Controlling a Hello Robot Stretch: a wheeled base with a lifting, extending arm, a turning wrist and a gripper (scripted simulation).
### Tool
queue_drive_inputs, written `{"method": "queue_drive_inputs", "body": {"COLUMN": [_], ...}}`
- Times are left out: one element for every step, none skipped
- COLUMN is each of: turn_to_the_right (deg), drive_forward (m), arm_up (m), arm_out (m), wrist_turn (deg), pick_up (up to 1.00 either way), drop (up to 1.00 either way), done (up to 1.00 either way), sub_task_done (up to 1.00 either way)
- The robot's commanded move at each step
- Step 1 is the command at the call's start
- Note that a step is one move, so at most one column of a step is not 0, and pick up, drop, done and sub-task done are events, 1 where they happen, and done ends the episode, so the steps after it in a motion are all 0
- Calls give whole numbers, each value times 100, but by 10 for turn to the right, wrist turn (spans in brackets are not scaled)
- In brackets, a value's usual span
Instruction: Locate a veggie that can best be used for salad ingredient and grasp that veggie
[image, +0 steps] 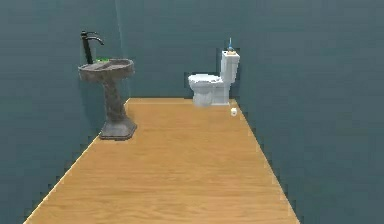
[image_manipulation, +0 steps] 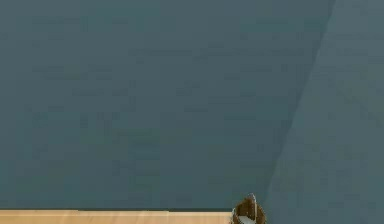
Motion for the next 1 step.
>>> {"method": "queue_drive_inputs", "body": {"turn_to_the_right": [-450], "drive_forward": [0], "arm_up": [0], "arm_out": [0], "wrist_turn": [0], "pick_up": [0], "drop": [0], "done": [0], "sub_task_done": [0]}}
